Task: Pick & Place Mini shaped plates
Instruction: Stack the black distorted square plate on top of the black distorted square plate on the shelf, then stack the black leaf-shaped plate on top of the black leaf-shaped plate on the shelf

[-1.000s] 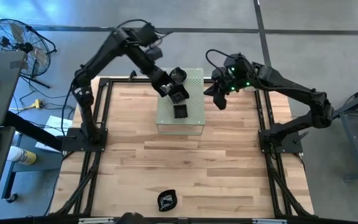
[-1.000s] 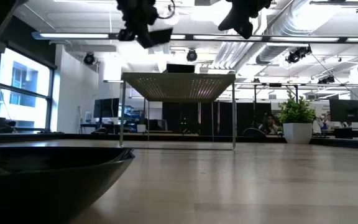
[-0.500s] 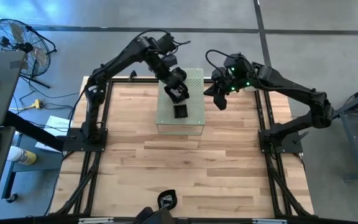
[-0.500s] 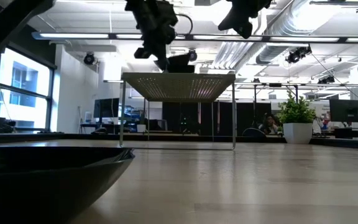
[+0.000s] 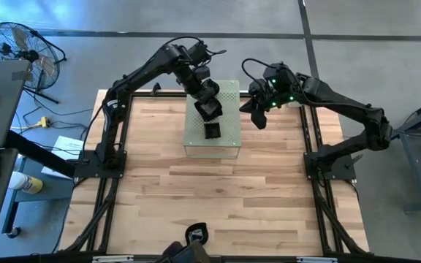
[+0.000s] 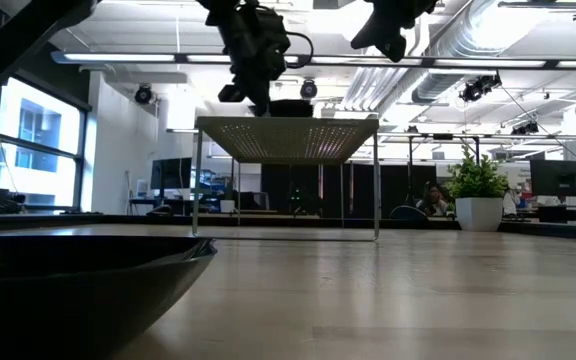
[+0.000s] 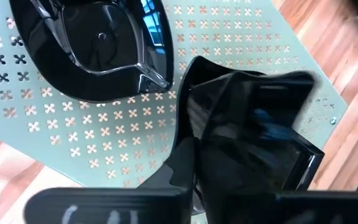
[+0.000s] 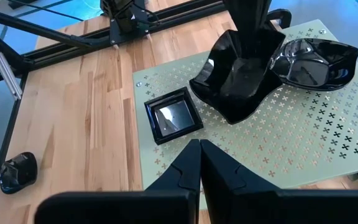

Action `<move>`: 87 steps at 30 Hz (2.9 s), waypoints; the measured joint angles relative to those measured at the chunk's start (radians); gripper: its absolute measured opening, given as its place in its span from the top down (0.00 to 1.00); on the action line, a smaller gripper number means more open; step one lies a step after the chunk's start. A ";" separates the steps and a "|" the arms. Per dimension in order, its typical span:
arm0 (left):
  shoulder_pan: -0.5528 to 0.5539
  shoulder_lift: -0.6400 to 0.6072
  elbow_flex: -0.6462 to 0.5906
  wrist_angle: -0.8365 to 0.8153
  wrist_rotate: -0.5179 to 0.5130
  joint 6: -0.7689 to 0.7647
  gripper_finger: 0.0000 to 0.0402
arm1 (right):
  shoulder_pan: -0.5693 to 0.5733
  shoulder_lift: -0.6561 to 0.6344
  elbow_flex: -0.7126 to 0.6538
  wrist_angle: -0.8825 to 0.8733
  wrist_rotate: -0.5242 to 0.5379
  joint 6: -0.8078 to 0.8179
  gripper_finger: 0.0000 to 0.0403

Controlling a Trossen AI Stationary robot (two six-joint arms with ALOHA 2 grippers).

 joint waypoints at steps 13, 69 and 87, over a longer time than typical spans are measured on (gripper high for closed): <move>0.000 0.000 0.000 0.007 0.025 0.000 0.80 | 0.000 0.000 0.000 0.000 0.000 -0.007 0.99; -0.043 -0.070 0.002 0.079 -0.029 0.114 0.90 | -0.025 -0.031 -0.146 0.247 -0.107 -0.022 1.00; -0.207 -0.424 -0.437 0.686 -0.225 0.084 1.00 | -0.028 -0.329 -0.636 0.847 -0.005 0.202 1.00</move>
